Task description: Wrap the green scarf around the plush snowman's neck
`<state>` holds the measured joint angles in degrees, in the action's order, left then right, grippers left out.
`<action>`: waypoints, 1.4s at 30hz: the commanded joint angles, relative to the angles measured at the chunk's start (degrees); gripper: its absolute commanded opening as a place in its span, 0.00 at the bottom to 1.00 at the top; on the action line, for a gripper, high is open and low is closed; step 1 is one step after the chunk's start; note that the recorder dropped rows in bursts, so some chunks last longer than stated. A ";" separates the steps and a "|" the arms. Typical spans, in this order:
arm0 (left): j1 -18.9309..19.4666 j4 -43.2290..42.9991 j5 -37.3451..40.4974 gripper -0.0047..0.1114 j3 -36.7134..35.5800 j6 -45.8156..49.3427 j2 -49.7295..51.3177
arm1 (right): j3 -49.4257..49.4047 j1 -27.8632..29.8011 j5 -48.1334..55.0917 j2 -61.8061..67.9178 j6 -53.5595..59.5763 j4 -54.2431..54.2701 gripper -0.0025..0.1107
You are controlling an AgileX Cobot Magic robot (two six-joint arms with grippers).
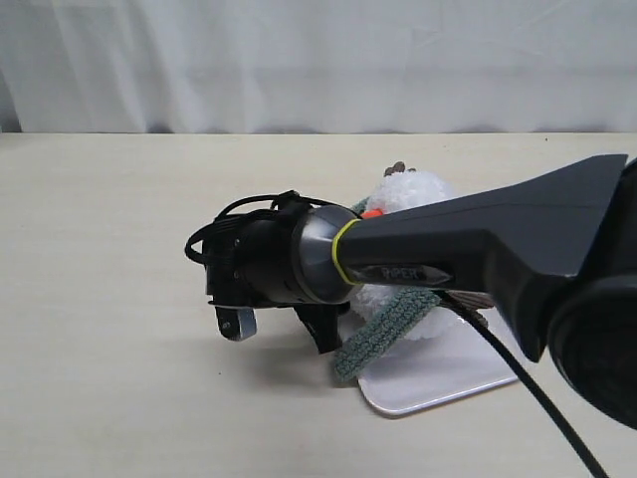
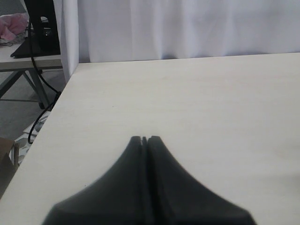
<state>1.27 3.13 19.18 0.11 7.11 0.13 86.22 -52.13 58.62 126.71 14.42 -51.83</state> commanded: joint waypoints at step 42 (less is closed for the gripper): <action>0.00 -0.06 -0.65 0.04 -0.11 -0.01 -0.13 | 0.32 -2.36 -0.16 1.29 -3.75 -6.25 0.57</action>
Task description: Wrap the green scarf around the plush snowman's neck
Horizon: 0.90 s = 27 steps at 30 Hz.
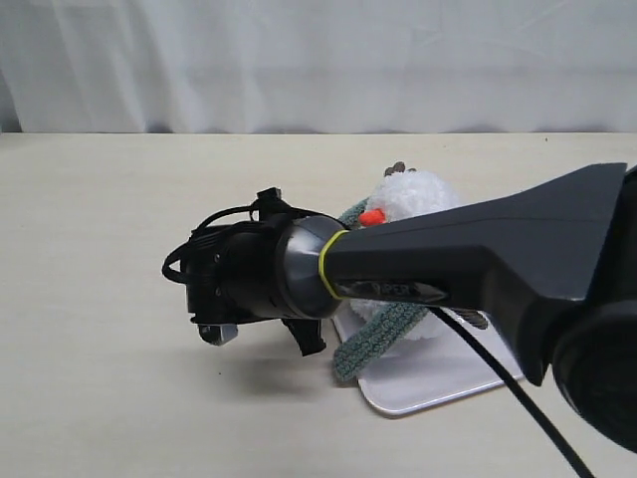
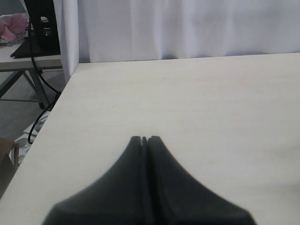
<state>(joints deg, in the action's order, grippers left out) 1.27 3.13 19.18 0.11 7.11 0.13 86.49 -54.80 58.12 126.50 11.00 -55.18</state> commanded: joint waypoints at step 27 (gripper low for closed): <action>0.00 -0.06 -0.65 0.04 -0.11 -0.01 -0.13 | 0.05 -1.73 -0.01 3.58 -2.07 -9.80 0.06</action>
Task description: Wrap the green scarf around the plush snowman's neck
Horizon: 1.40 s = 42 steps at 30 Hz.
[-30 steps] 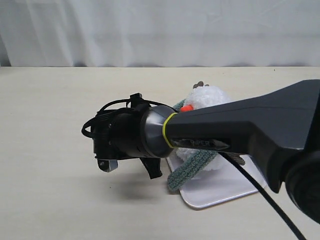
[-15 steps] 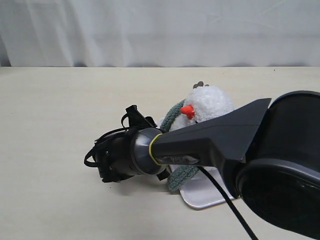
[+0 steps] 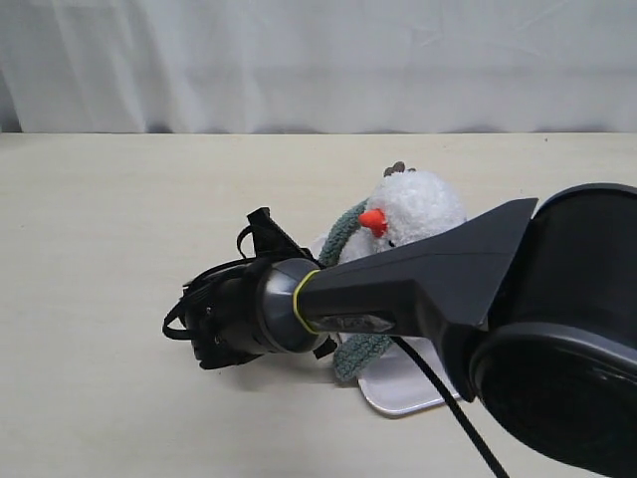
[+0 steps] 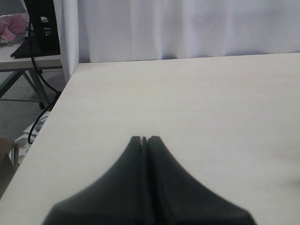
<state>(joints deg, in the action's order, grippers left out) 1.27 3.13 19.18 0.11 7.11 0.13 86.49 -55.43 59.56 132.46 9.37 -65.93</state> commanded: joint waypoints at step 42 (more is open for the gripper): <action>0.00 -0.06 -0.65 0.04 -0.11 -0.01 -0.13 | -0.17 0.92 -0.93 0.65 6.67 1.41 0.59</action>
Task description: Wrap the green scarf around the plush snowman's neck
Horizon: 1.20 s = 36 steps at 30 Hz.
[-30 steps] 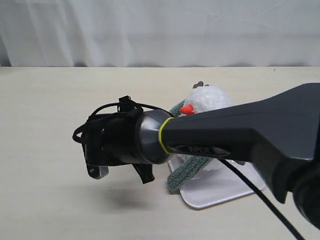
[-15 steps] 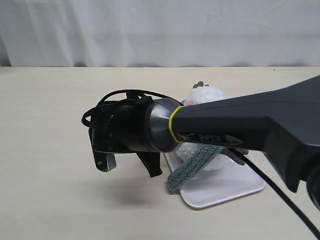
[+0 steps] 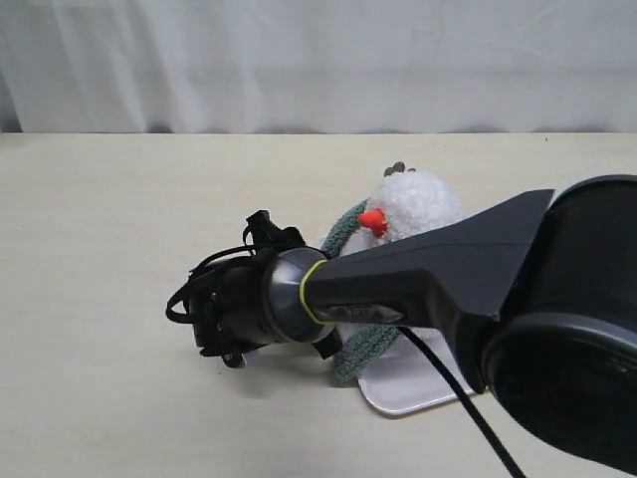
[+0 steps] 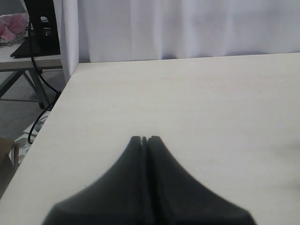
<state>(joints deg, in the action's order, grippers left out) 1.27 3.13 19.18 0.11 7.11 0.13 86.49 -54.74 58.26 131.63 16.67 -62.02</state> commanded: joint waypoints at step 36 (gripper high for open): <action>0.00 -0.06 -0.65 0.04 -0.11 -0.01 -0.13 | 0.10 -2.26 -2.52 -8.67 6.69 23.62 0.06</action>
<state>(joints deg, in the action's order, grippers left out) 1.27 3.13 19.18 0.11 7.11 0.13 86.49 -56.83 56.54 123.85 19.92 -44.31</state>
